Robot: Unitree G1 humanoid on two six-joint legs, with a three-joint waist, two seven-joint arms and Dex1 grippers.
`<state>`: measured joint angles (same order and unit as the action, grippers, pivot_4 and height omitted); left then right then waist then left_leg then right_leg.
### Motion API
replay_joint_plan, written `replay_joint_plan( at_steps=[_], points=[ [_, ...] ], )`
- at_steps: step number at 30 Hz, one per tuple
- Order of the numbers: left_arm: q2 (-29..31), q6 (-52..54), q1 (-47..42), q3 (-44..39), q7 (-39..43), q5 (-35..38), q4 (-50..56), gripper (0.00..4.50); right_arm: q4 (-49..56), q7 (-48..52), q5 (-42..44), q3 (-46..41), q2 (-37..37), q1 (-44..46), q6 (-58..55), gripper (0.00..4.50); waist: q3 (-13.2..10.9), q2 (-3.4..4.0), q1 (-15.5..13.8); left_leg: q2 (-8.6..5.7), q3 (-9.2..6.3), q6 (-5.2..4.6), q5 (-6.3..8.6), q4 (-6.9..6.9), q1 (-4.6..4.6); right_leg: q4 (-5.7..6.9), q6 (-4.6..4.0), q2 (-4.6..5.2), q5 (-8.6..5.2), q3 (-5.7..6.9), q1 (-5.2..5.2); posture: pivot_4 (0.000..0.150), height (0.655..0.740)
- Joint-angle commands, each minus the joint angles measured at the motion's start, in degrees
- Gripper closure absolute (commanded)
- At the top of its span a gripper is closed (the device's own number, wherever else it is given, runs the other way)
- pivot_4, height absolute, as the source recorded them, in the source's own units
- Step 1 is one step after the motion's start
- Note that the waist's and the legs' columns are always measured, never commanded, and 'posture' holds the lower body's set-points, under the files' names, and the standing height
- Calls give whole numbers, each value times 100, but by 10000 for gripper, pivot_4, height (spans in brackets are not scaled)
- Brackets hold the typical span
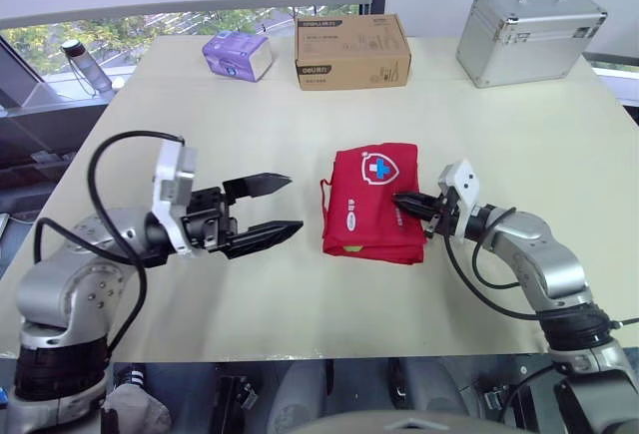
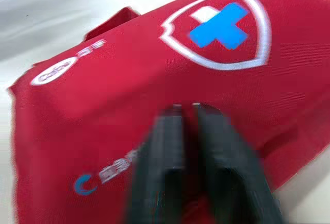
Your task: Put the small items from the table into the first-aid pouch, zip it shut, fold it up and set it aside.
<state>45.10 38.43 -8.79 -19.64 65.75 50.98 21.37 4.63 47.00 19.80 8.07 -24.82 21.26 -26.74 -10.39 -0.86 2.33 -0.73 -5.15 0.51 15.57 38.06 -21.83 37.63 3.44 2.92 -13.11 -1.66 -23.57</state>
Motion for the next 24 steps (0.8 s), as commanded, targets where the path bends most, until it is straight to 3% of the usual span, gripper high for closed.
replay_joint_plan(
  at_steps=[1, 2, 6, 11, 14, 17, 24],
  points=[
    [193, -105, 206, -359, 172, 126, 28, 0, -276, 169, -52, 157, -229, -205, -440, 22844, 0, 0, 5, 0, 0, 0, 0, 0, 0, 0, 0, -1, 0, 0, 0, 1500, 7400],
    [210, -120, 251, -382, 177, 132, 12, 0, -230, 192, -32, 115, -303, -230, -502, 16731, 1, 0, 2, 2, 0, 0, 0, 0, 1, 1, 0, -1, 0, 0, 0, 1500, 7400],
    [202, -99, 359, -412, 111, 193, 86, 0, 736, 173, 771, -607, -780, -457, -1433, 977, 3, -3, -45, 1, -1, 0, 0, 0, -1, 0, 0, 0, 0, 1, 1, 1500, 7400],
    [153, -118, 332, -330, -19, 224, 193, 0, 2192, -672, 2220, -1954, -827, -592, -2848, 977, -6, 4, -42, 0, -4, 0, 0, 0, -14, -5, 0, 2, 0, 1, -6, 1500, 7400],
    [118, -99, 209, -257, -104, 270, 216, 0, 2525, -1567, 2866, -2489, -607, -432, -3776, 977, -6, 4, -23, 3, -3, 0, 0, -3, -12, -4, 0, -2, 0, 1, -6, 1500, 7400],
    [103, -84, 97, -156, -137, 277, 240, 0, 2364, -2308, 3378, -2722, -223, -127, -4612, 977, -6, 4, -20, 3, -3, -1, 0, -3, -12, -4, 0, -4, 0, 1, -6, 1500, 7400],
    [80, -14, -143, 76, -282, 310, 264, 0, 1071, -3304, 2954, -2329, 532, 840, -5221, 977, -7, 6, -7, 1, 0, -1, 0, -6, -14, -4, 0, -4, 0, -2, -11, 1500, 7400]
  ],
)
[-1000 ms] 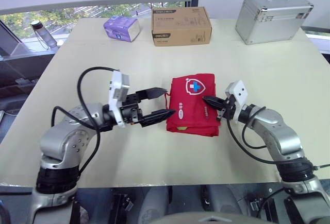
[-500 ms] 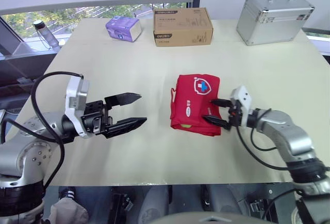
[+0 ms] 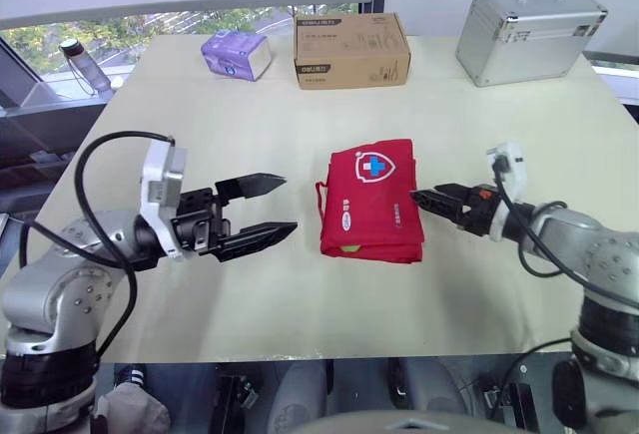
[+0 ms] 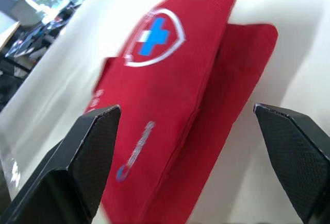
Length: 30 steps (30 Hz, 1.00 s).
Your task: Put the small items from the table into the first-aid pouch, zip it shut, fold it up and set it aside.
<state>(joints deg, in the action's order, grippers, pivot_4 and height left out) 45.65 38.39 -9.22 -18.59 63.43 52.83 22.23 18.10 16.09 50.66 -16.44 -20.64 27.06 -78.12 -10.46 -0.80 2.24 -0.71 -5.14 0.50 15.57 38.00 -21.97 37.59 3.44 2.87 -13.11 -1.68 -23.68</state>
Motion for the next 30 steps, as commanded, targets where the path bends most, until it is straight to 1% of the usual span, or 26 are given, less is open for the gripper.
replay_joint_plan(
  at_steps=[1, 5, 10, 11, 12, 14, 15, 16, 17, 18, 20, 21, 23, 25, 27, 29, 30],
  points=[
    [37, 12, -91, -44, -70, 160, 191, 0, -451, -238, -215, 231, 153, 353, -106, 977, 0, 0, 4, 0, 0, 0, 0, -1, 0, 0, 0, 0, 0, 0, -1, 1500, 7400],
    [65, 44, 63, -108, -123, 291, 359, 0, -1121, -18, -441, 721, 113, 542, -202, 977, 0, 0, 11, 0, 1, 0, 0, -4, -1, 0, 0, 0, 0, -1, -5, 1500, 7400],
    [5, -80, 209, -2, -98, 216, 497, 0, -1849, 683, -412, 1012, 93, 696, -180, 977, 1, -1, 33, 1, 2, -1, 0, -5, 4, 2, 0, -2, 0, -3, -3, 1500, 7400],
    [2, -89, 210, 16, -102, 224, 537, 0, -2032, 826, -437, 1048, 80, 749, -135, 6335, 1, 0, 37, 2, 5, -1, 0, -6, 6, 3, 0, -4, 0, -5, -3, 1500, 7400],
    [-1, -87, 207, 30, -125, 243, 581, 0, -2151, 938, -459, 1070, 52, 782, -106, 9331, 1, -1, 41, 2, 7, -1, 0, -9, 8, 4, 0, -5, 0, -8, -3, 1500, 7400],
    [-3, -87, 155, 74, -149, 261, 605, 0, -2304, 1120, -487, 1047, -8, 821, -25, 18508, 1, -1, 39, 4, 8, -1, 0, -12, 10, 4, 0, -7, 0, -9, -4, 1500, 7400],
    [-7, -115, 111, 111, -115, 225, 542, 0, -2335, 1117, -390, 835, 48, 855, -32, 22533, 1, -1, 36, 5, 7, -1, 0, -13, 10, 4, 0, -8, 0, -9, -4, 1500, 7400],
    [-29, -143, 55, 161, -97, 191, 487, 0, -2259, 1089, -301, 621, 64, 843, -35, 28326, 1, -1, 32, 5, 7, -1, 0, -13, 10, 5, 0, -9, 0, -8, -4, 1500, 7400],
    [-60, -160, 2, 208, -94, 170, 445, 0, -2130, 1029, -212, 399, 83, 807, -44, 32567, 1, -1, 23, 6, 6, -1, 0, -13, 10, 5, 0, -9, 0, -8, -4, 1500, 7400],
    [-115, -158, -49, 270, -146, 170, 465, 0, -1940, 940, -68, 99, 111, 734, -48, 37220, 1, -1, 11, 5, 6, -1, 0, -13, 8, 5, 0, -9, 0, -8, -4, 1500, 7400],
    [-231, -144, -155, 366, -268, 205, 496, 0, -1620, 563, 378, -691, 309, 648, -138, 44919, 0, 0, -18, 3, 6, -1, 0, -12, 5, 3, 0, -6, 1, -8, -4, 1500, 7400],
    [-341, -135, -246, 437, -405, 214, 513, 0, -1275, 287, 583, -1142, 376, 478, -106, 44919, 0, 0, -29, 1, 3, -1, 0, -12, -2, 1, 1, -5, 1, -6, -6, 1500, 7400],
    [-535, -111, -375, 570, -667, 208, 576, 0, -798, -87, 836, -1717, 419, 199, -35, 44919, 0, 0, -80, -3, -1, -1, 0, -11, -6, -2, 1, 0, 1, -2, -6, 1500, 7400],
    [-796, -55, -613, 844, -1057, 51, 536, 0, -422, -952, 1020, -2595, 645, -38, 417, 44919, 0, 1, -123, -4, -1, -1, 0, -11, -8, -7, 2, 2, 1, -1, -6, 1500, 7400],
    [-1138, -19, -865, 1164, -1436, -76, 545, 0, -469, -1526, 953, -3233, 606, -158, 883, 44919, 0, 1, -150, -6, -2, -1, -1, -10, -8, -6, 2, 3, 2, 0, -5, 1500, 7400],
    [-1462, 49, -1092, 1362, -1785, -51, 543, 0, -825, -1827, 978, -3580, 425, -103, 1143, 44919, -2, 4, -151, -9, 6, -1, -1, -7, -5, -2, 3, 4, 2, -10, -3, 1500, 7400],
    [-1529, 42, -1201, 1460, -1797, -108, 531, 0, -1066, -1982, 982, -3697, 354, 10, 1297, 44919, -2, 4, -142, -11, 6, -2, -1, -3, -6, -1, 3, 6, 2, -10, -3, 1500, 7400]
  ],
)
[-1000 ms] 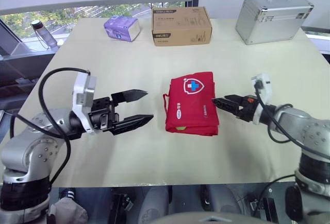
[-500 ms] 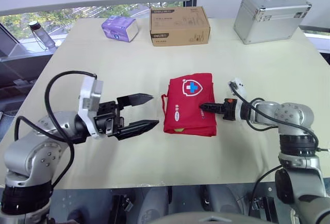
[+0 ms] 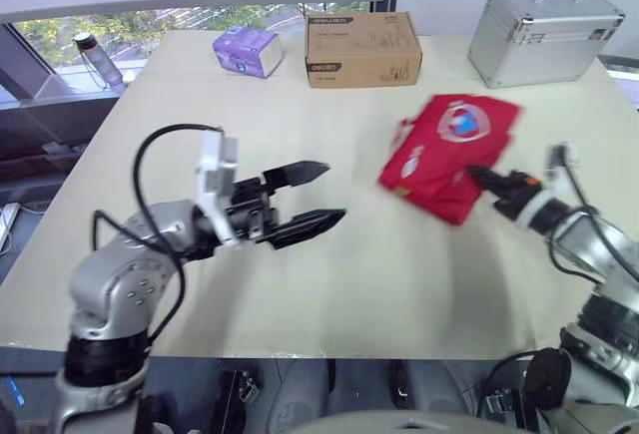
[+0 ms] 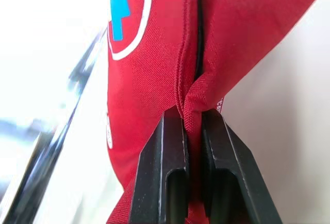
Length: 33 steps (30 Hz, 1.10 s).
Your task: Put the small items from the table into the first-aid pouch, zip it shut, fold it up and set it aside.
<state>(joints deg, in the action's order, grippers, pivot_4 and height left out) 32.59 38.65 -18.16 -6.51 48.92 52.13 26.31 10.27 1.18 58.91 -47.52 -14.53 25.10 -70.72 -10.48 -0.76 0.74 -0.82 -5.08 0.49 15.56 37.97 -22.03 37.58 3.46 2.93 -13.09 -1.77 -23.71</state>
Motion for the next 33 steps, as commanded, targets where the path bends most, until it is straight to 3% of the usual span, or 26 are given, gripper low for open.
replay_joint_plan(
  at_steps=[1, 5, 9, 16, 17, 19, 20, 21, 26, 30, 33],
  points=[
    [-268, -16, -431, 344, -314, -120, 78, 0, -590, -592, 54, -652, -369, 336, 779, 44919, 0, 0, 24, 1, 3, 0, 0, 2, 0, 0, 0, -1, 0, -2, 0, 1500, 7400],
    [-487, -162, -928, 670, -202, -422, -354, 0, -2164, -620, -523, -664, -900, 827, 1808, 44919, -1, 16, 160, 4, 24, -1, 0, -6, 17, 10, -1, -10, -1, -27, -1, 1500, 7400],
    [-561, -247, -1080, 818, -45, -584, -500, 0, -3099, -545, -745, -584, -1061, 989, 2316, 44919, 0, 16, 254, 13, 48, -2, -1, -45, 34, 7, -2, -19, -1, -57, -3, 1500, 7400],
    [-530, -446, -1008, 751, 125, -764, -508, 0, -2891, -415, -224, -626, -726, 375, 2061, 44919, 2, 13, 252, 15, 55, -2, -1, -47, 31, -2, -1, -17, 0, -62, -6, 1500, 7400],
    [-538, -450, -1009, 729, 116, -755, -511, 0, -2789, -410, -223, -608, -752, 250, 2074, 37151, 2, 13, 245, 15, 55, -2, -1, -47, 32, 0, -1, -17, 0, -62, -6, 1500, 7400],
    [-582, -486, -1001, 649, 117, -681, -504, 0, -2353, -287, -151, -527, -850, -109, 1991, 29353, 2, 13, 235, 15, 50, -2, -1, -47, 33, 3, -1, -18, 0, -58, -5, 1500, 7400],
    [-597, -496, -991, 610, 125, -638, -500, 0, -2059, -229, -91, -478, -913, -307, 1901, 27708, 3, 14, 215, 15, 50, -2, -1, -47, 32, 3, -1, -18, 0, -58, -6, 1500, 7400],
    [-611, -521, -948, 550, 156, -585, -511, 0, -1367, 103, -195, -184, -1176, -788, 1794, 21146, 2, 17, 194, 15, 49, -2, -1, -47, 33, 3, -1, -18, -1, -58, -6, 1500, 7400],
    [-843, -547, -773, 277, -215, -574, -732, 0, 1151, 1722, -1251, 729, -2168, -2493, 3001, 303, -4, 52, 180, 10, 53, -2, -1, -47, 28, -8, 8, -14, -5, -61, -8, 1500, 7400],
    [-1237, -640, -722, 0, -994, -829, -1226, 0, 1813, 2261, -2541, 1493, -2498, -2643, 4523, 303, -2, 30, 191, 16, 63, -1, -1, -44, 49, -12, 38, -21, -17, -70, 9, 1500, 7400],
    [-1273, -675, -617, -170, -1075, -814, -1390, 0, 1813, 2788, -2873, 2310, -2522, -2351, 5059, 303, -4, 24, 169, 19, 51, 2, -2, -43, 47, -11, 34, -26, -17, -60, 9, 1500, 7400]
  ],
)
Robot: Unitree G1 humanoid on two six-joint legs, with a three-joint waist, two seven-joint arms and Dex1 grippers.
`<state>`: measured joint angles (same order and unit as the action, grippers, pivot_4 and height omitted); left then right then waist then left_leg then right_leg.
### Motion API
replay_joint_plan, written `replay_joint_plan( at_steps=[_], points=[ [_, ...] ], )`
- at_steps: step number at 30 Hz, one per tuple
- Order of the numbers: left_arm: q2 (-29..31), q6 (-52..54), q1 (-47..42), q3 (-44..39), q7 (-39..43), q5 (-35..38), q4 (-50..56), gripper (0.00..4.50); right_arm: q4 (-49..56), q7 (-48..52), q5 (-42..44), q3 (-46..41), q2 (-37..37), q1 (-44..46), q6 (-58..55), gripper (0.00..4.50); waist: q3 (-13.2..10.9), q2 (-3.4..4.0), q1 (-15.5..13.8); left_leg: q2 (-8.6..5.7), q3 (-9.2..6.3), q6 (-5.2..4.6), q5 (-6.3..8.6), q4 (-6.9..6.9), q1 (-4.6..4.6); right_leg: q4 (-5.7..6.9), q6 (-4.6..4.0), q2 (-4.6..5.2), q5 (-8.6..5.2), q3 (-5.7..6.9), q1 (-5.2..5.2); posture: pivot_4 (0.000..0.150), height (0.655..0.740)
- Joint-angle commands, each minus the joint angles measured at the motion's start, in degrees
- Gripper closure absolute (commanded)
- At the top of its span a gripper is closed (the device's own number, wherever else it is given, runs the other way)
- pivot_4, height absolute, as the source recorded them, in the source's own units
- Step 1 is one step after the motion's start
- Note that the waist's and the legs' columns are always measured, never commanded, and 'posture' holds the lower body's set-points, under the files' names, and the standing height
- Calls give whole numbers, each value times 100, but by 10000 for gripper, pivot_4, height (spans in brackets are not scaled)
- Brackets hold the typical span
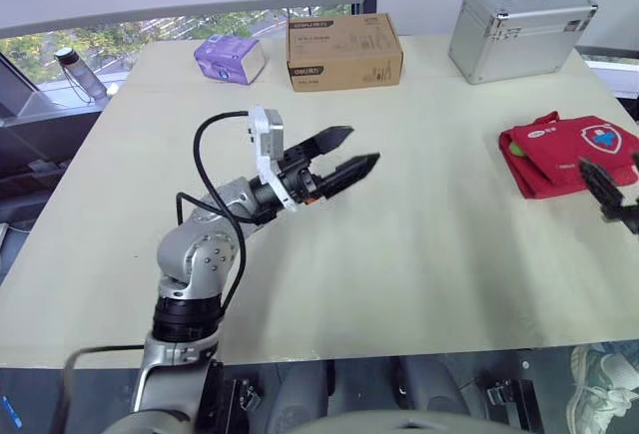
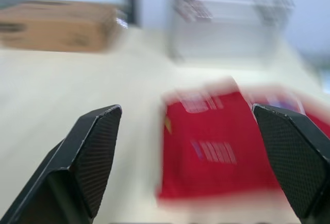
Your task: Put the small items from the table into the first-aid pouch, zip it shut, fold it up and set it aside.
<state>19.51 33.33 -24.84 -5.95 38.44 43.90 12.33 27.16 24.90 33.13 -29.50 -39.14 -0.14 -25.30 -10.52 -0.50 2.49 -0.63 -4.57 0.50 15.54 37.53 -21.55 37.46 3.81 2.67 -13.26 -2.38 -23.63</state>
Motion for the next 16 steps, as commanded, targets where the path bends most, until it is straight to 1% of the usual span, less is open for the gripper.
replay_joint_plan(
  at_steps=[1, 4, 6, 8, 12, 16],
  points=[
    [197, -175, 166, -192, 110, -111, -4, 0, 33, 679, -433, 853, -91, 321, 709, 303, -1, -2, -13, 0, -1, 1, 0, 0, -3, -1, -24, 1, 14, 0, -1, 1500, 7400],
    [624, -239, 523, -177, 542, -253, 63, 0, -357, 1441, -736, 1509, -244, 468, 1114, 303, -2, -2, -16, -1, -2, 3, -1, -1, -7, -9, -26, 3, 14, 0, -3, 1500, 7400],
    [964, -268, 879, -276, 832, -243, 199, 0, -553, 1845, -556, 1470, -297, 338, 1189, 303, -2, -2, -70, 0, -13, 4, -1, -4, -16, -25, -27, 6, 14, 13, -4, 1500, 7400],
    [1299, -273, 1296, -429, 1042, -209, 417, 0, -578, 2171, -483, 1253, -401, 1, 1314, 303, -3, -3, -124, -4, -25, 5, -1, -6, -29, -42, -27, 14, 14, 30, -4, 1500, 7400],
    [1864, -356, 2247, -890, 1411, -230, 640, 0, -486, 2746, -325, 364, -591, -1185, 1409, 303, -3, -2, -223, -10, -39, 3, 1, -15, -44, -67, -27, 32, 14, 50, -3, 1500, 7400],
    [2008, -509, 2825, -1130, 1500, -358, 589, 0, -480, 3000, -352, -163, -467, -2004, 1593, 303, -3, -2, -226, -13, -35, -5, 5, -14, -36, -68, -27, 34, 13, 49, 6, 1500, 7400]
  ],
)
